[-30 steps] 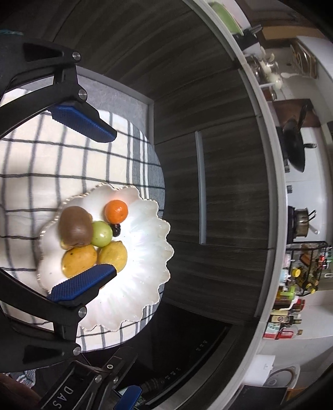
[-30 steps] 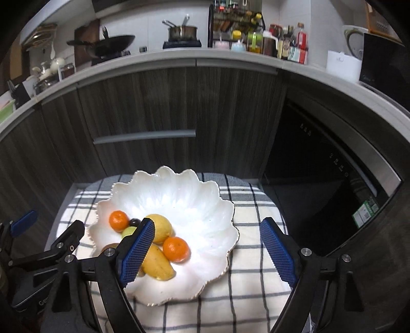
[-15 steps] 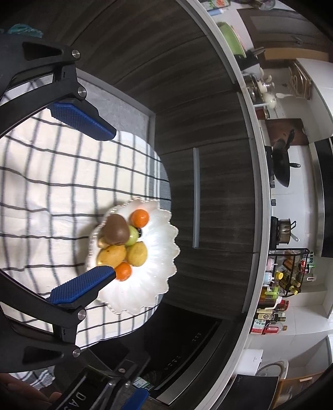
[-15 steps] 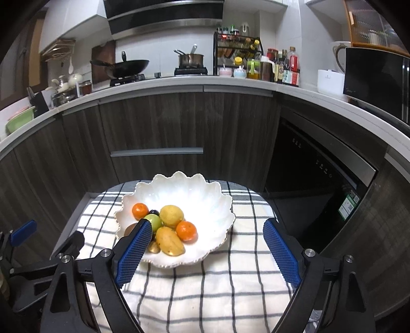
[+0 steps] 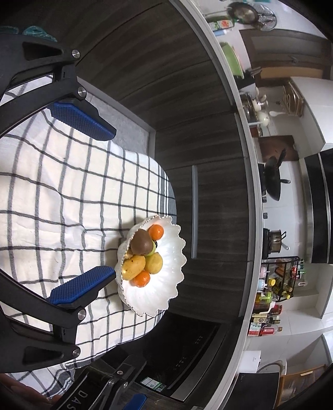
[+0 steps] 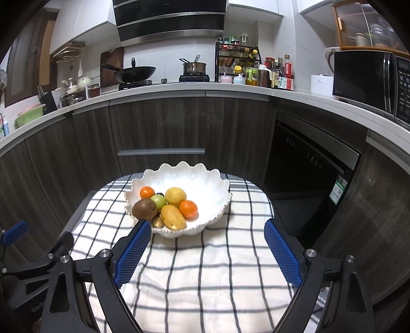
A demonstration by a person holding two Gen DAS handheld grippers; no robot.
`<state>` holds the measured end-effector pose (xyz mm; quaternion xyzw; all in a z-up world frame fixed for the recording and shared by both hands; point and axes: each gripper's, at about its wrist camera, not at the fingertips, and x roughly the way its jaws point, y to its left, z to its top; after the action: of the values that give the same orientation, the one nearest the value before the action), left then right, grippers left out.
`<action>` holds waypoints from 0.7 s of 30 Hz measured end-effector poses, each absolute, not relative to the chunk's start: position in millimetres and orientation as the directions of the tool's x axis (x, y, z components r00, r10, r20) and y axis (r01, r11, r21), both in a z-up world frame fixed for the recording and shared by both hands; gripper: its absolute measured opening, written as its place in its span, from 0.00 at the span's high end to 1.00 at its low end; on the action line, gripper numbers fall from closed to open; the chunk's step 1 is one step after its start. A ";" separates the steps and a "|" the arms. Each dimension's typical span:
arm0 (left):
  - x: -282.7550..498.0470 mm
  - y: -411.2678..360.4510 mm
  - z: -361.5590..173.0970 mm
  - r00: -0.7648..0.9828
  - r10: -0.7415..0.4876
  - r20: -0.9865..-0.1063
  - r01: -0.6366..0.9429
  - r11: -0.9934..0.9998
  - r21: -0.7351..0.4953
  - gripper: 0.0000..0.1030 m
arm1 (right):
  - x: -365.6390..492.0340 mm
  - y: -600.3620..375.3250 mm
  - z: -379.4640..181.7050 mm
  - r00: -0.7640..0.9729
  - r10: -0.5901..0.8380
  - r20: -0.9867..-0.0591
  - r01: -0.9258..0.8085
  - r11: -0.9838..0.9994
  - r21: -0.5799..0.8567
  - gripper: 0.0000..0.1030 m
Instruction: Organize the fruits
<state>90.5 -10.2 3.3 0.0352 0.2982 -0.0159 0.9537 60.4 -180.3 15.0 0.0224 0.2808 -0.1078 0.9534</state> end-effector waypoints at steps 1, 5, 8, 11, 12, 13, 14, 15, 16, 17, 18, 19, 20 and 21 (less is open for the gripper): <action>88.5 -9.5 1.9 0.820 -0.010 -0.573 0.050 0.997 0.055 0.03 | 57.7 -180.0 12.9 0.819 -0.194 -0.540 0.219 0.976 -0.020 0.12; 82.3 -7.9 -0.7 0.819 -0.003 -0.573 0.044 0.997 0.057 0.03 | 50.5 -180.2 10.3 0.820 -0.210 -0.532 0.230 0.973 -0.030 0.12; 76.8 -6.7 -0.4 0.825 -0.002 -0.565 0.040 0.998 0.055 0.03 | 44.6 -179.5 9.9 0.825 -0.226 -0.518 0.239 0.970 -0.043 0.12; 73.0 -8.0 -0.6 0.828 -0.004 -0.560 0.045 0.997 0.060 0.03 | 38.7 -178.7 9.6 0.829 -0.230 -0.510 0.242 0.969 -0.044 0.12; 72.4 -8.4 -0.6 0.828 -0.005 -0.561 0.047 0.997 0.060 0.03 | 37.1 -179.2 9.4 0.829 -0.229 -0.510 0.243 0.969 -0.040 0.12; 71.3 -8.8 -0.8 0.827 -0.008 -0.562 0.049 0.997 0.058 0.03 | 36.2 -179.4 9.5 0.830 -0.229 -0.509 0.244 0.969 -0.038 0.12; 71.3 -8.9 -0.4 0.827 -0.008 -0.562 0.050 0.997 0.059 0.03 | 35.1 -180.1 9.5 0.830 -0.229 -0.509 0.245 0.969 -0.036 0.12; 70.4 -9.2 -0.1 0.828 -0.008 -0.560 0.050 0.997 0.060 0.03 | 34.1 -180.9 9.6 0.830 -0.231 -0.508 0.248 0.968 -0.035 0.12; 69.7 -9.6 0.2 0.829 -0.009 -0.559 0.051 0.997 0.060 0.03 | 33.4 -181.6 9.7 0.830 -0.231 -0.508 0.249 0.968 -0.033 0.12; 69.9 -9.5 0.1 0.829 -0.008 -0.559 0.050 0.997 0.059 0.03 | 33.3 -182.1 9.9 0.830 -0.231 -0.508 0.250 0.968 -0.032 0.12; 69.4 -9.6 0.8 0.831 -0.007 -0.557 0.049 0.997 0.060 0.03 | 32.9 -182.8 10.2 0.830 -0.231 -0.507 0.251 0.968 -0.031 0.12; 68.6 -9.7 1.4 0.833 -0.007 -0.553 0.048 0.997 0.060 0.03 | 33.1 -182.9 10.5 0.831 -0.231 -0.506 0.251 0.967 -0.030 0.12; 67.9 -9.9 2.0 0.835 -0.007 -0.551 0.048 0.997 0.060 0.03 | 32.9 -183.0 10.6 0.831 -0.232 -0.506 0.252 0.967 -0.030 0.12; 67.7 -10.1 2.3 0.835 -0.006 -0.550 0.048 0.997 0.063 0.03 | 32.7 -183.1 10.8 0.831 -0.232 -0.505 0.252 0.967 -0.029 0.12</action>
<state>67.7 -10.1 2.3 0.0370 0.2865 -0.0142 0.9572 32.7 -183.1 10.8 0.0192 0.2614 -0.1266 0.9567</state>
